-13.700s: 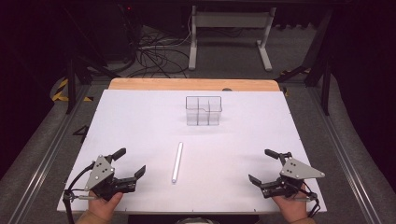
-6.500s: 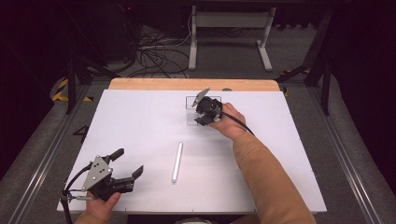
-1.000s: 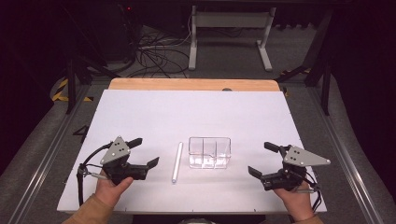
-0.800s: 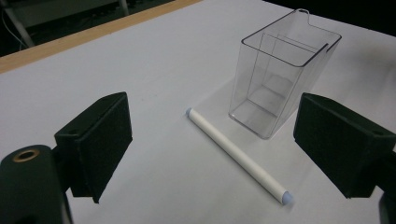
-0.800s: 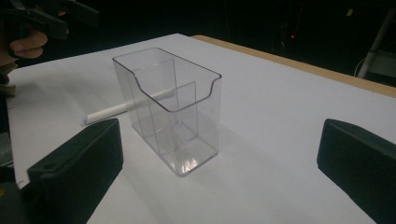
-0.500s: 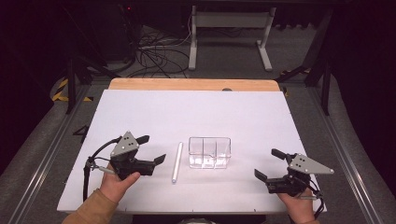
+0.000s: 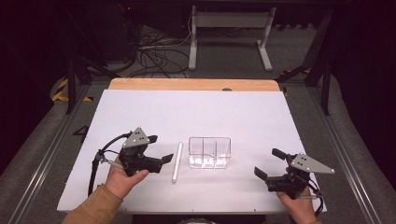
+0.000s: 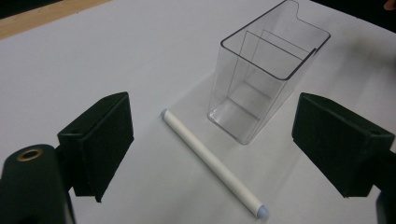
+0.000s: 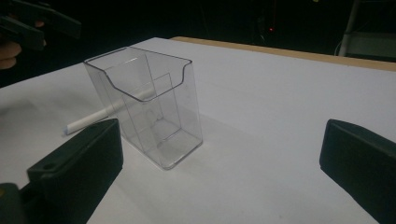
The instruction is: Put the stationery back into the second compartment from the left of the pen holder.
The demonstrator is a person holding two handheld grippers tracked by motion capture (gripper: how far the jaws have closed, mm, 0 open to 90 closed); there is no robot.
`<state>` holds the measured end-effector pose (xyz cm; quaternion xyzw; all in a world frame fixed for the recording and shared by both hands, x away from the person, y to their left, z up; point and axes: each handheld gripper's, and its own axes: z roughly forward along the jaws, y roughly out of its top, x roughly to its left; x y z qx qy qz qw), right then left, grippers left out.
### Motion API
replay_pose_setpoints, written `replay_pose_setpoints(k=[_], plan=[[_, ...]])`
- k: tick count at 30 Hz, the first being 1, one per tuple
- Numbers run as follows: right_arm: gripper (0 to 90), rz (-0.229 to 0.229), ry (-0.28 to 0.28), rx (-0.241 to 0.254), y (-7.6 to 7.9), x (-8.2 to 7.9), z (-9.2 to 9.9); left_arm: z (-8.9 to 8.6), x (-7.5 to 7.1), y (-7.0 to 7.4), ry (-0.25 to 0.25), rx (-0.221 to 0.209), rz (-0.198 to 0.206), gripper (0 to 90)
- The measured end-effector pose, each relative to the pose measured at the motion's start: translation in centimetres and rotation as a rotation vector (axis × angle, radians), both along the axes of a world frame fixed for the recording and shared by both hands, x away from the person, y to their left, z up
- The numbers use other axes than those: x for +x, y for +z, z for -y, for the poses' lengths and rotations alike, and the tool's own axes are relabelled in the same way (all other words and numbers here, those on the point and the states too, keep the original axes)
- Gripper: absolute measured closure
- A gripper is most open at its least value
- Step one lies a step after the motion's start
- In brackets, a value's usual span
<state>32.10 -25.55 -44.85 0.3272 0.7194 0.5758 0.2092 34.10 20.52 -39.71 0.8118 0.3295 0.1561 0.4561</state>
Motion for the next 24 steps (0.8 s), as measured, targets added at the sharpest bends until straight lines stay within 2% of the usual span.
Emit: replay_pose_setpoints(k=[2, 4, 11, 15, 24], plan=[[0.6, -0.002, 0.0, -0.009, 0.1, 0.0, -0.1, 0.3, 0.2, 0.1, 0.006, 0.01, -0.016, 14.7], [1.8, 0.018, 0.03, -0.011, 0.2, -0.3, 0.0, 0.6, 0.4, 0.2, 0.016, 0.018, -0.027, 15.9], [8.0, 0.011, -0.014, -0.015, 0.5, -0.3, 0.4, 1.9, 1.4, 0.1, 0.054, 0.07, -0.095, 18.0], [13.9, 0.036, -0.02, -0.023, 0.9, -0.5, 0.6, 2.5, 2.0, -0.1, 0.069, 0.09, -0.136, 18.0], [14.1, 0.055, -0.025, -0.044, 1.0, -0.3, 0.4, 3.1, 3.6, -0.7, 0.126, 0.142, -0.202, 17.8]])
